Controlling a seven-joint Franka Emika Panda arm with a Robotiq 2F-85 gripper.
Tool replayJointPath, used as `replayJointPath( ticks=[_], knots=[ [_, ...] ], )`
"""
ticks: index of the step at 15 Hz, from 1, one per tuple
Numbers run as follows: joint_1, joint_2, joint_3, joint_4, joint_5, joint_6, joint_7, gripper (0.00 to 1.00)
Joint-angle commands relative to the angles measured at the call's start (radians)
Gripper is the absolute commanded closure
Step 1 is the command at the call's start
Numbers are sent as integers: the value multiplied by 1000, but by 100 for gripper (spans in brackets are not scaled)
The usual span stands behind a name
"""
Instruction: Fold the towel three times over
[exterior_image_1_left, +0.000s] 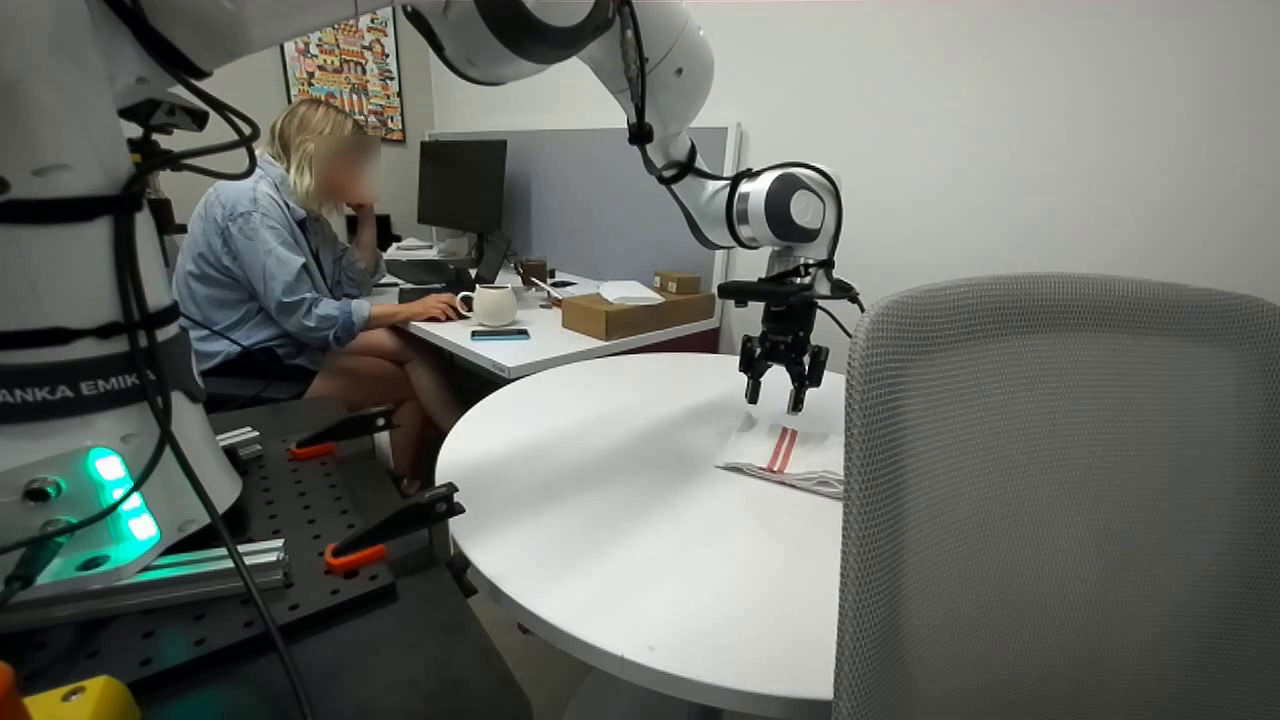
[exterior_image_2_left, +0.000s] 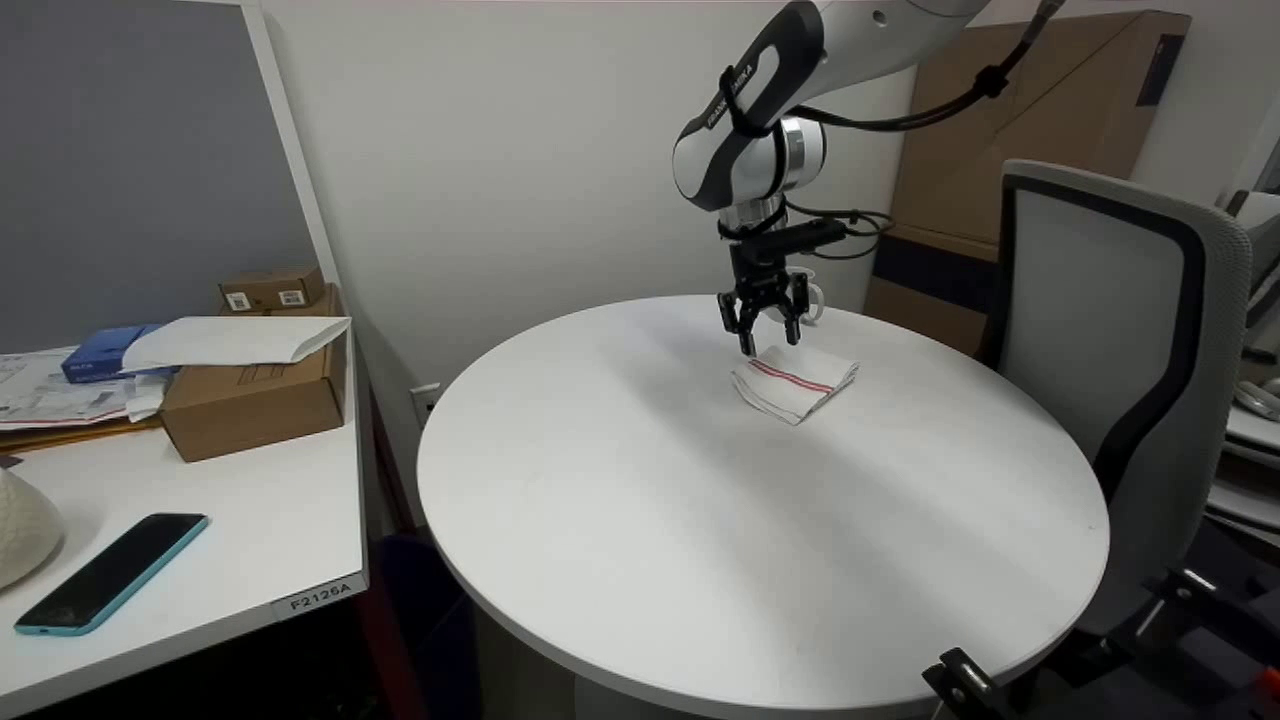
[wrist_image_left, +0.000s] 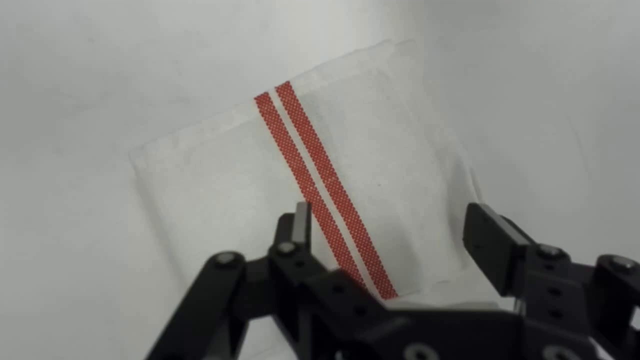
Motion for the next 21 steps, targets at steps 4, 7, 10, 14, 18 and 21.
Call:
replayJointPath(
  ticks=[4,7,10,14,18,21],
  knots=[
    [-17,-205,-24,-258,33,59,56,0],
    [-30,-312,-37,-374,25,58,48,0],
    [-39,-425,-54,-505,15,107,60,0],
    [-24,-568,-82,-693,-19,247,90,0],
    [-27,-706,-76,-897,-28,425,54,0],
    [-24,-813,-72,-1055,-34,539,29,0]
  ],
)
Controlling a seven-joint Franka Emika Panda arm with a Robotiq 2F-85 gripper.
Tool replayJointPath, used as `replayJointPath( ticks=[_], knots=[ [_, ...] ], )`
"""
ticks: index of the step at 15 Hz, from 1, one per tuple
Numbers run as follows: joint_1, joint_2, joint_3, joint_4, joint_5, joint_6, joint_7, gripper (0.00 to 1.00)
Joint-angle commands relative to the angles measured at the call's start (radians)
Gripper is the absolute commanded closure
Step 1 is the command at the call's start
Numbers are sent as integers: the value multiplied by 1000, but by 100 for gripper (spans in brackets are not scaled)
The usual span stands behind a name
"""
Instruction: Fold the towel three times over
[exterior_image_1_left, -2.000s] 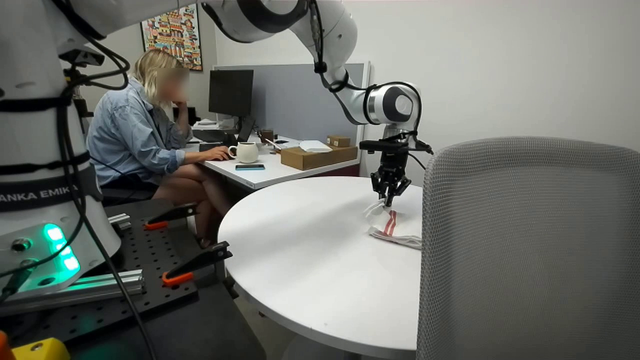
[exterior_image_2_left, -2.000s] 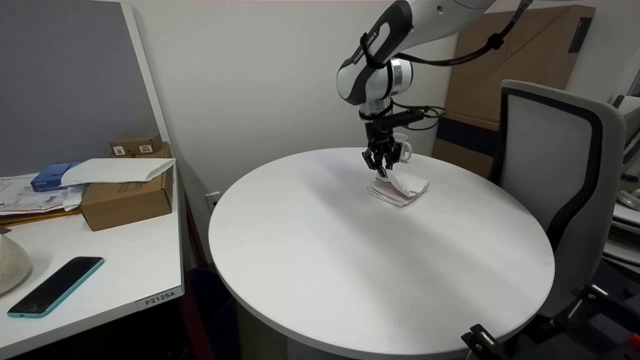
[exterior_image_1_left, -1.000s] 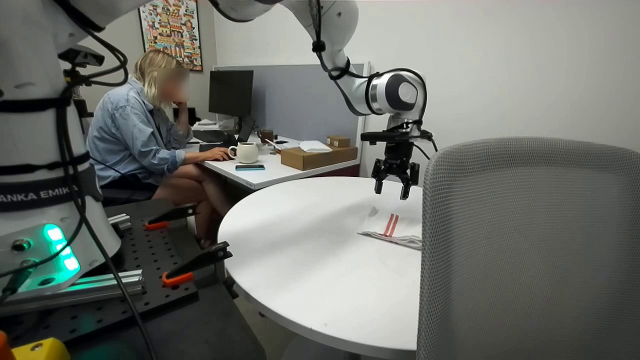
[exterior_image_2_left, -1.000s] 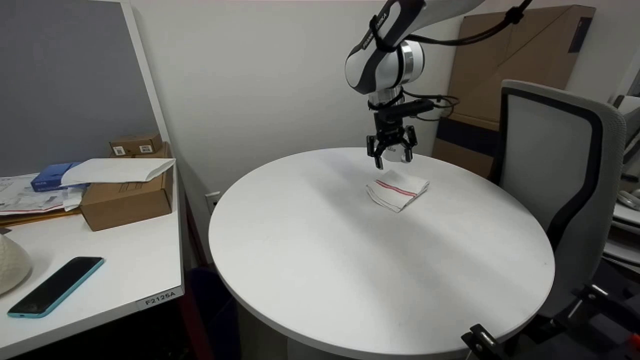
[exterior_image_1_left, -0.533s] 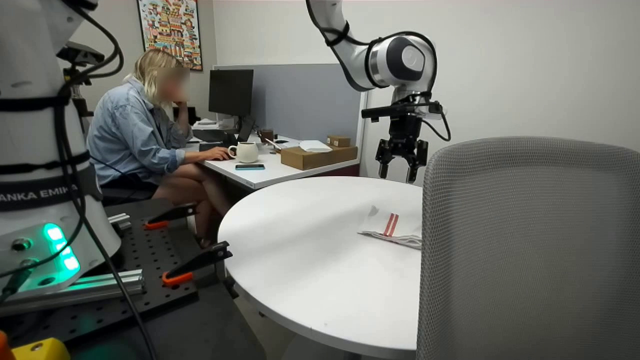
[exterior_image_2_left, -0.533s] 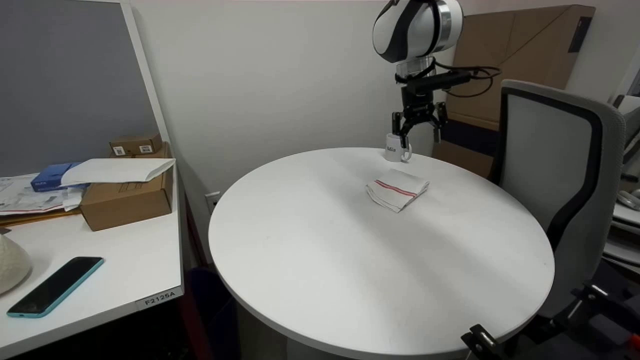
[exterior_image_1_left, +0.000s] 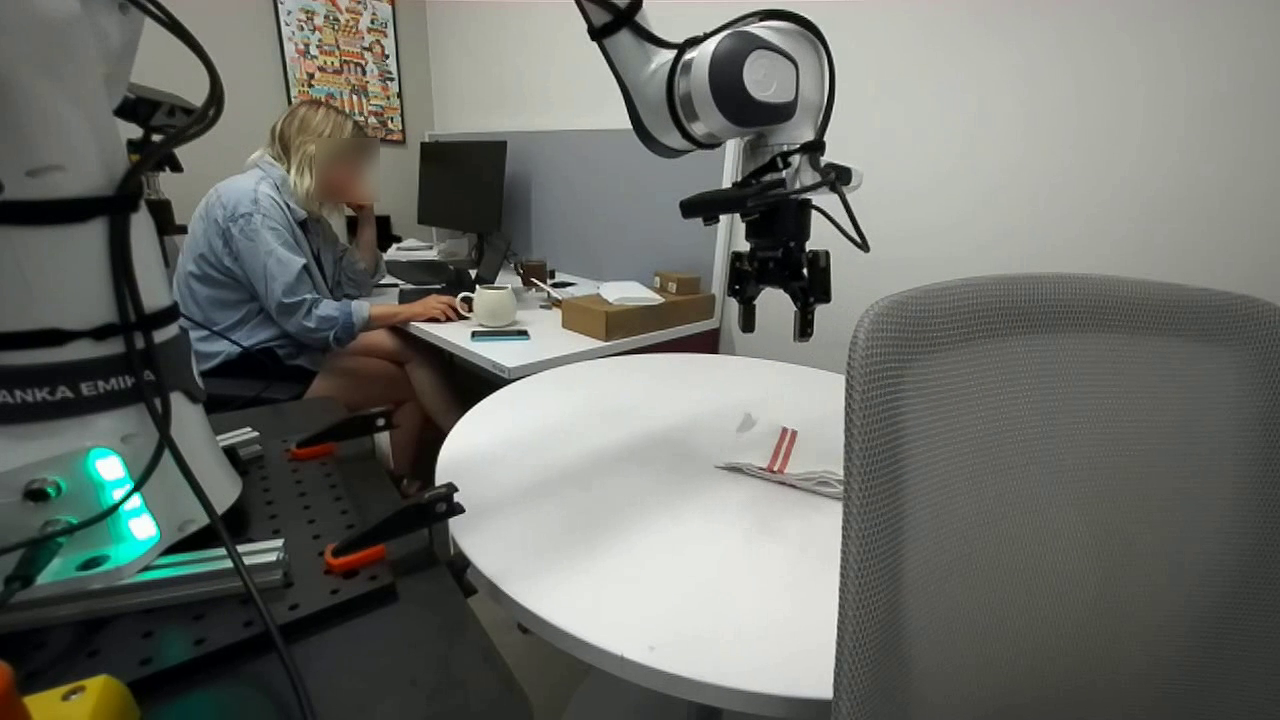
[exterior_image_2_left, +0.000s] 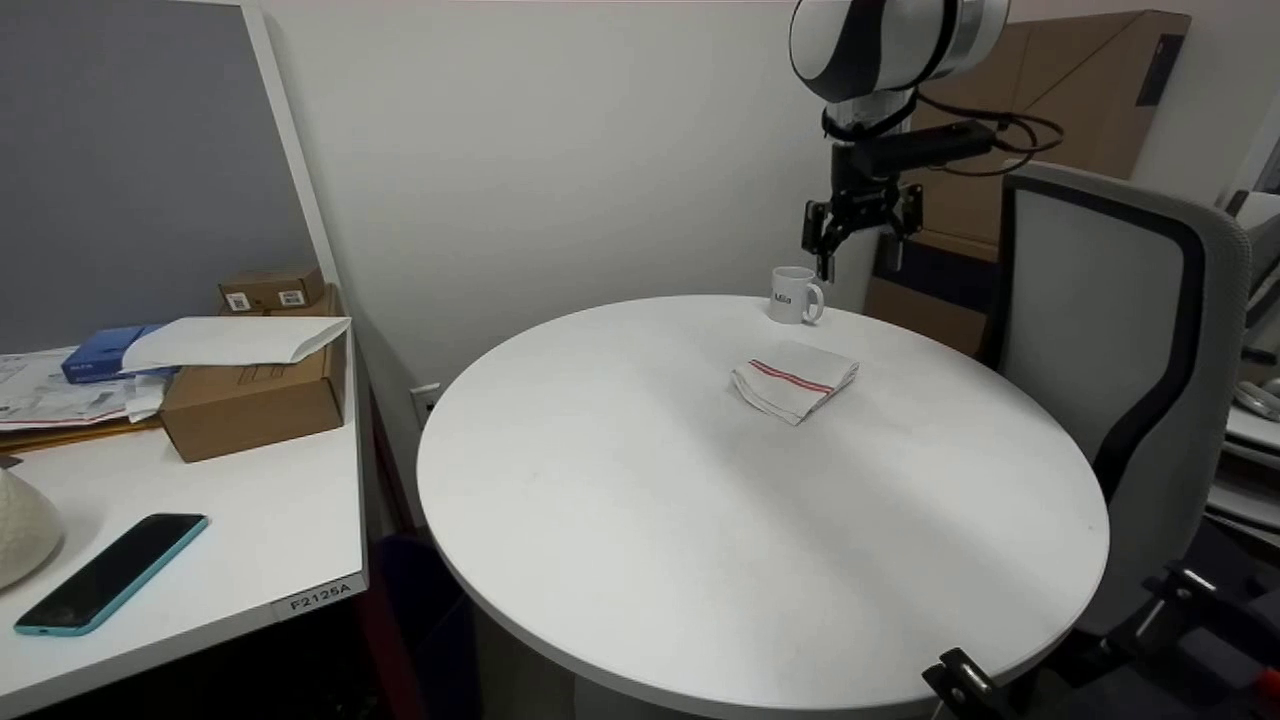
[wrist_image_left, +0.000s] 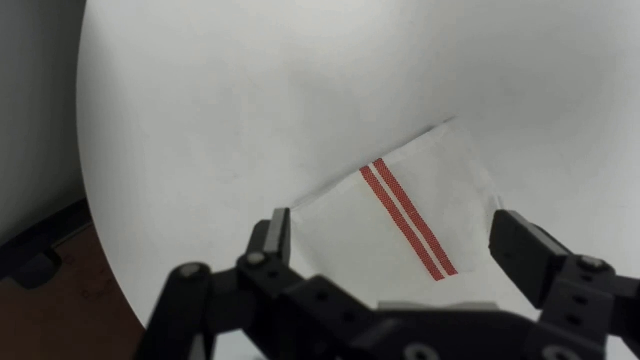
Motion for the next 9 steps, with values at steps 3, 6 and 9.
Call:
replayJointPath(
  ticks=[3,6,9],
  knots=[
    [11,-257,8,-361,-11,197,-41,0],
    [18,-382,6,-532,-29,271,-35,0],
    [13,-342,11,-499,-19,249,-26,0]
  ],
)
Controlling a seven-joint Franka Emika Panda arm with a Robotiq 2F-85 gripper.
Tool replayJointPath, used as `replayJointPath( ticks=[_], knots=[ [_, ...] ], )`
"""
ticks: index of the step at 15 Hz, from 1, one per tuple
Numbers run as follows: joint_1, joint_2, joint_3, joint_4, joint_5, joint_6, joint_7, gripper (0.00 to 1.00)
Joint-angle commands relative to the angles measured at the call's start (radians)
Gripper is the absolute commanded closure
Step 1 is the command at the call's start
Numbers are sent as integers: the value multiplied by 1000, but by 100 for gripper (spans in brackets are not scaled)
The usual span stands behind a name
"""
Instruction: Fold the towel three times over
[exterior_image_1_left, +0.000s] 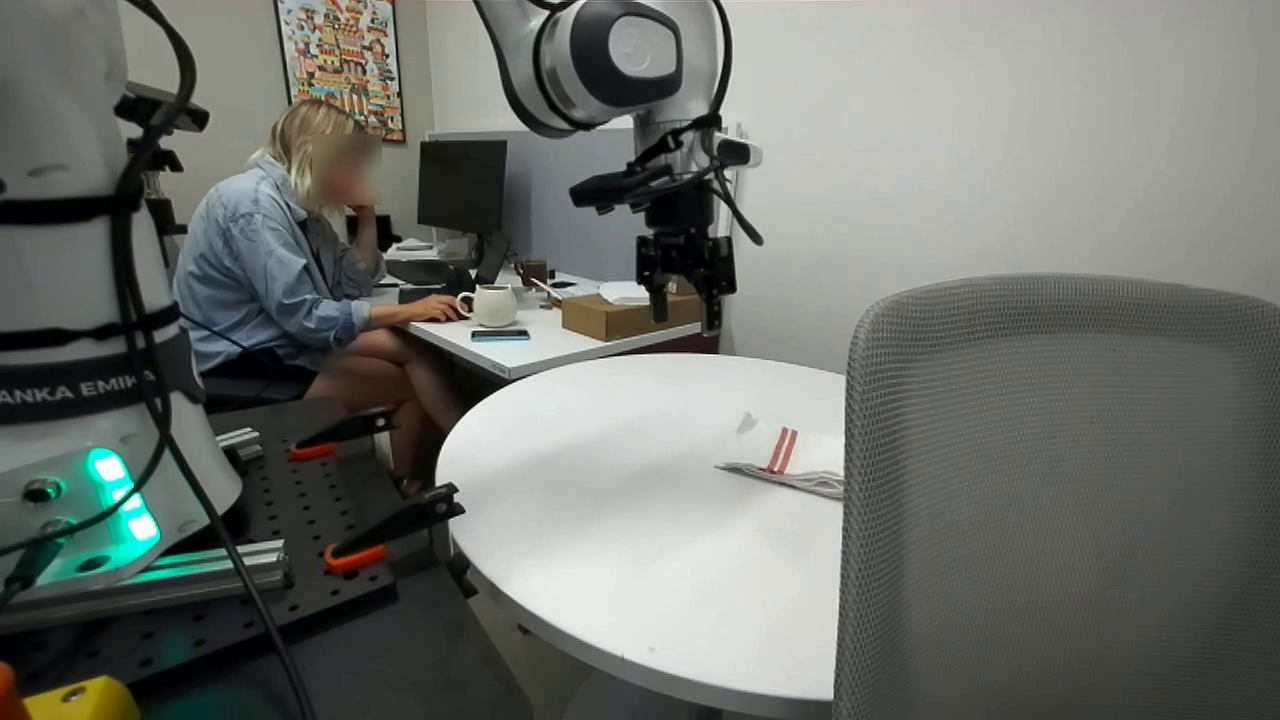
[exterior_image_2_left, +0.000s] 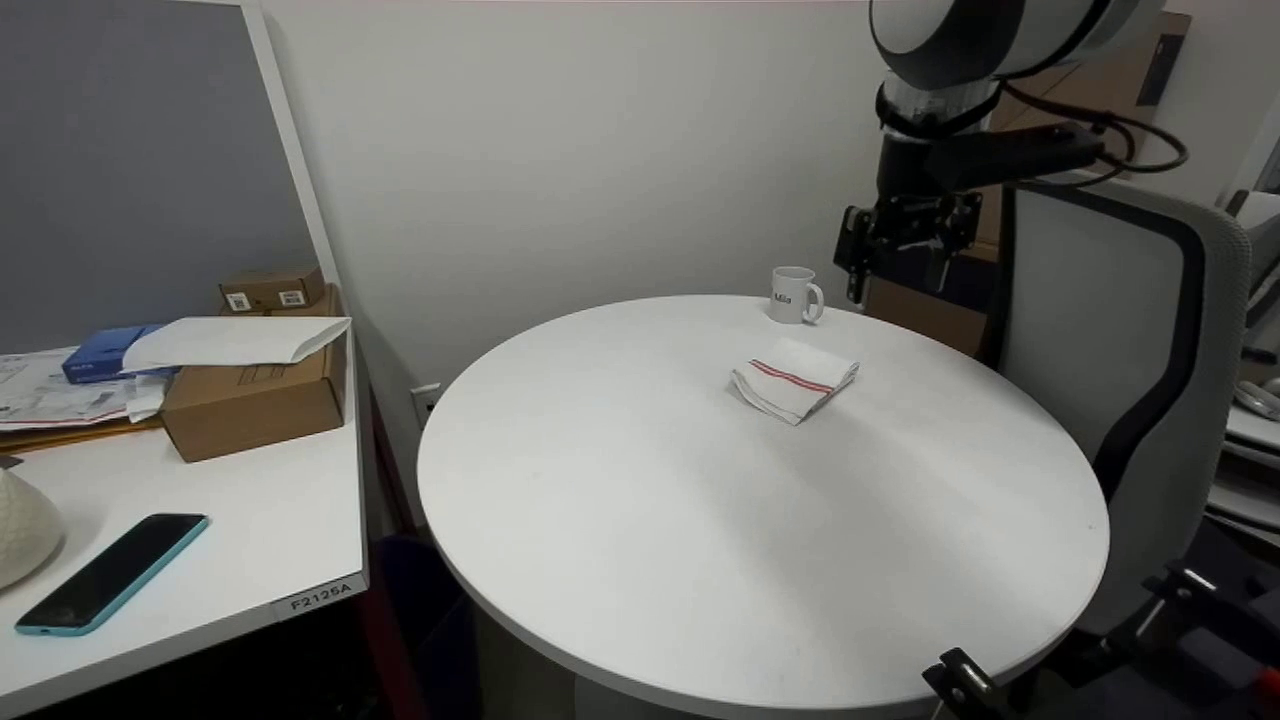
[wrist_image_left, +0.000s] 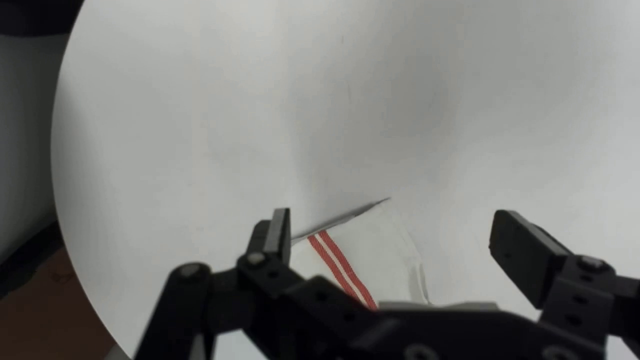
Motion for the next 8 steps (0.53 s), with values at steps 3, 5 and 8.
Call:
replayJointPath(
  ticks=[3,5,8],
  knots=[
    [-5,-65,5,-65,-4,6,-2,0],
    [-5,-72,5,-70,-4,6,-2,0],
    [-5,-72,5,-70,-4,7,-2,0]
  ],
)
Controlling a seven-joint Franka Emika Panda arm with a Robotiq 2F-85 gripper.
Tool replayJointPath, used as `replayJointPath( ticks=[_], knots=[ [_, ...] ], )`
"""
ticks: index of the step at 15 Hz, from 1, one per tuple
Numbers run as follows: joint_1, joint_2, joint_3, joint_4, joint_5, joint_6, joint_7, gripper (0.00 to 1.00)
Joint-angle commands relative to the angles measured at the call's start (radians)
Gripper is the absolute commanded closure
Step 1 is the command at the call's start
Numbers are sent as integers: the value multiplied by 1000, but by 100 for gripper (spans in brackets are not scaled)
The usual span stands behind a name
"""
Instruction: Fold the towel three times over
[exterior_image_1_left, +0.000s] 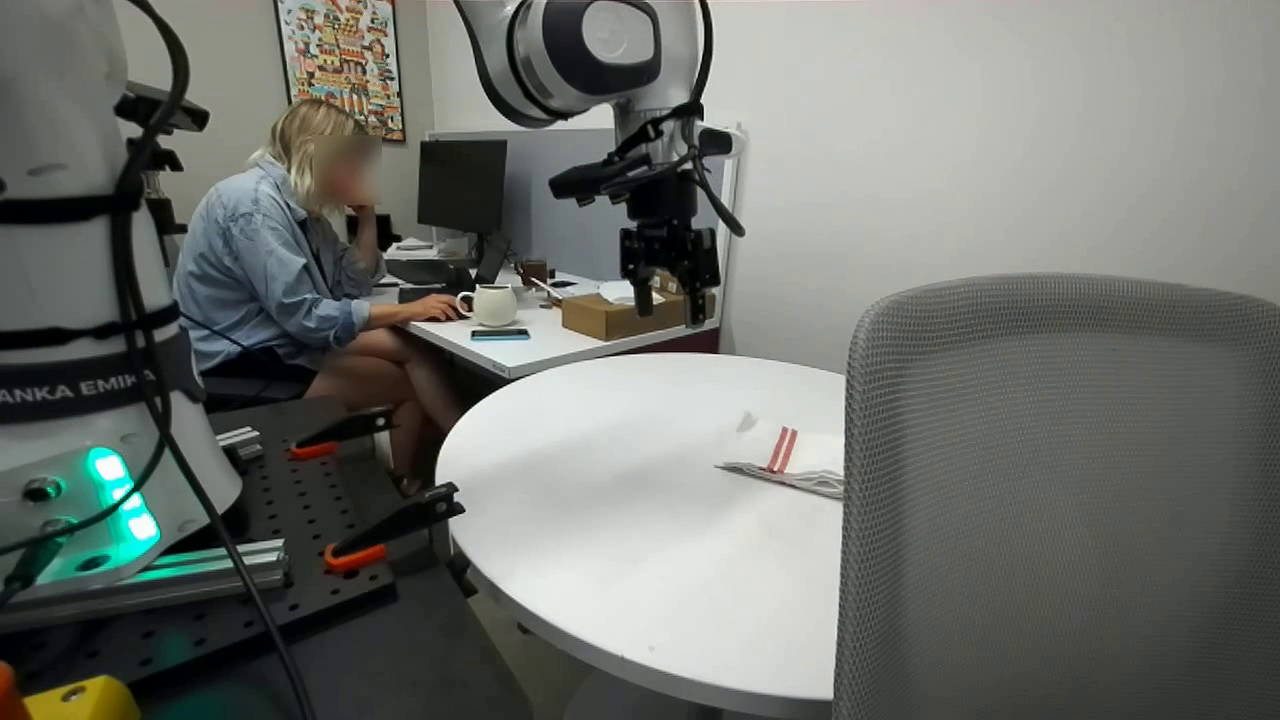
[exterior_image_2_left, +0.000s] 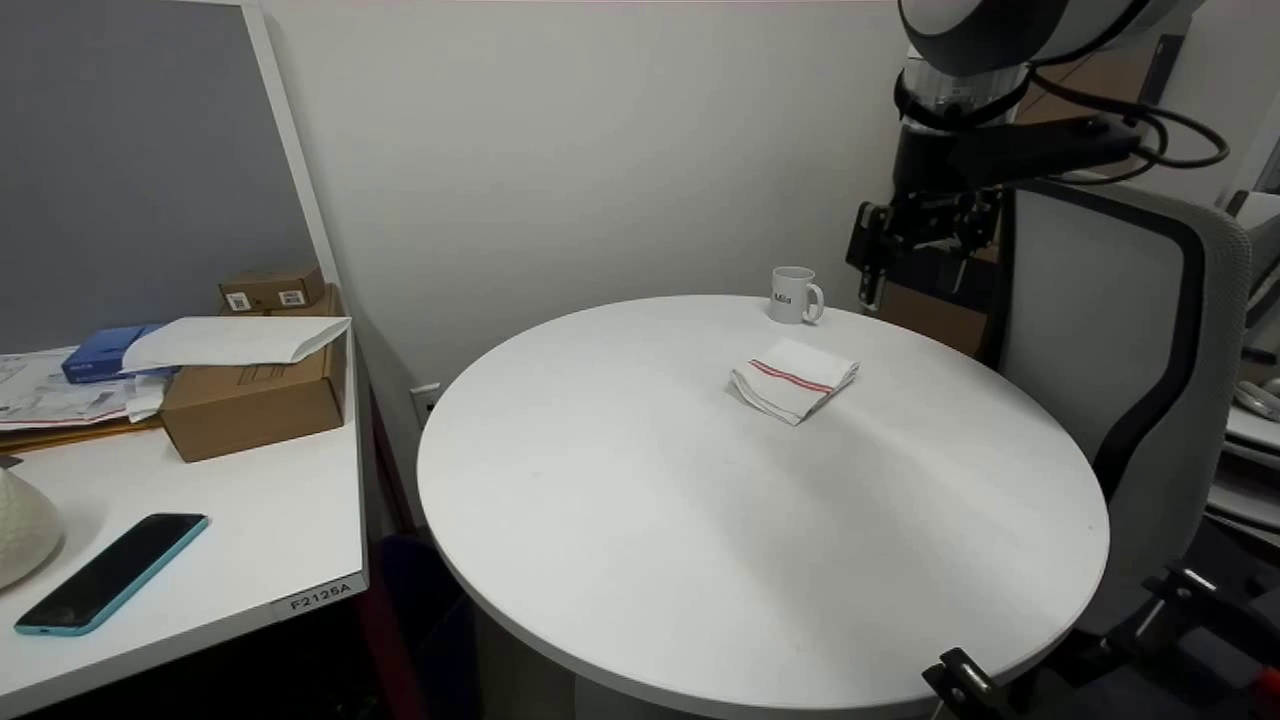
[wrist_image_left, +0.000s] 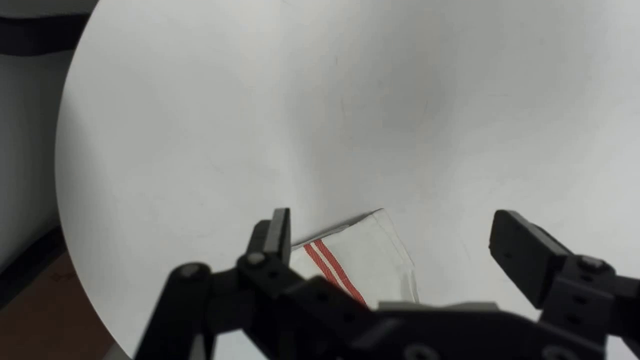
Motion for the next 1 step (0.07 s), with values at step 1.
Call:
replayJointPath(
  ticks=[1],
  knots=[
    [-5,-1,5,1,2,-3,-2,0]
  ],
)
